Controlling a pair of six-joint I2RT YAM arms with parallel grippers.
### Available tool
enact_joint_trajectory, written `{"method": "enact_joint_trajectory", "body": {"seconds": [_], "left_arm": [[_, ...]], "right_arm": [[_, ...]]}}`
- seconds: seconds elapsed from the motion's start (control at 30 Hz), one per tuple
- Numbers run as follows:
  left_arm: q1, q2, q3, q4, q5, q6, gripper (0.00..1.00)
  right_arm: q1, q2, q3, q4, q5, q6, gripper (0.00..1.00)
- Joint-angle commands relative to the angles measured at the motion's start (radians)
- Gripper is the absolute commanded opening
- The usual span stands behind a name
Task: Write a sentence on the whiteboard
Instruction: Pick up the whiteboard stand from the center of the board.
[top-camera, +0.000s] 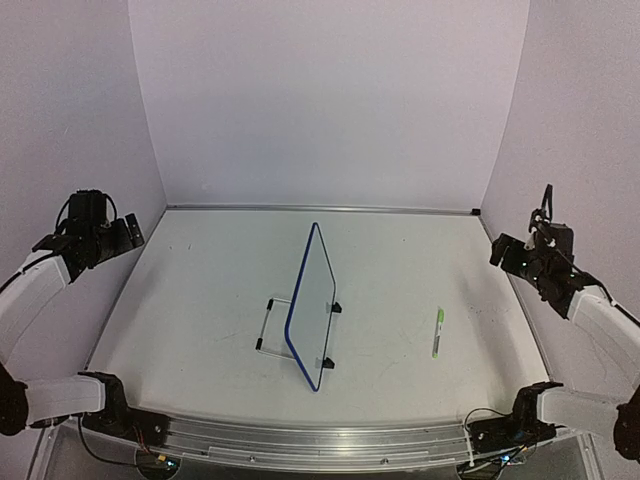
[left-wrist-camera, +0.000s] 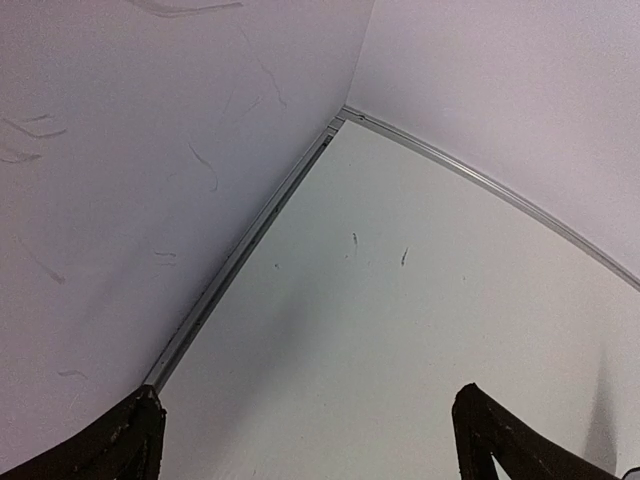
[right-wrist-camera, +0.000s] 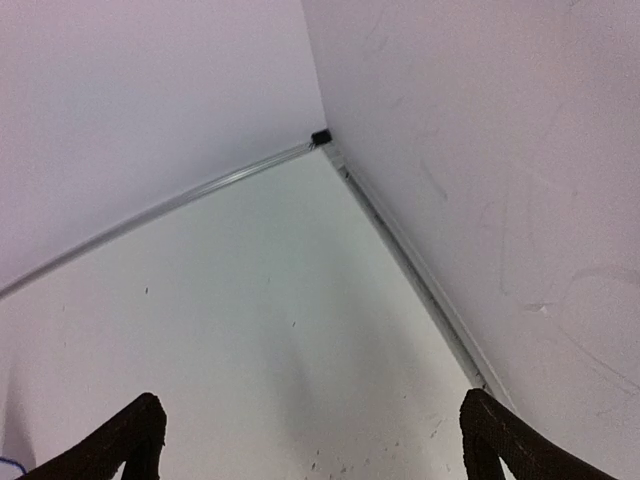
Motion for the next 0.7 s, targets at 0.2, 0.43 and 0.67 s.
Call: {"method": "enact_joint_trajectory", "body": {"seconds": [0.2,0.43,0.67], "left_arm": [[0.003,0.052,0.262,-0.172,0.235,0.170,0.99],[0.003,0.046,0.114,0.011,0.368,0.306,0.99],[0.004,0.084,0.100,0.020,0.485,0.346,0.99]], "right_arm": [[0.038,0.163,0.107,-0.021,-0.597,-0.128,0.98],[0.335,0.334,0.124,0.029,-0.600,-0.170,0.94],[0.622,0.548,0.173,0.066,-0.536,-0.229,0.87]]}}
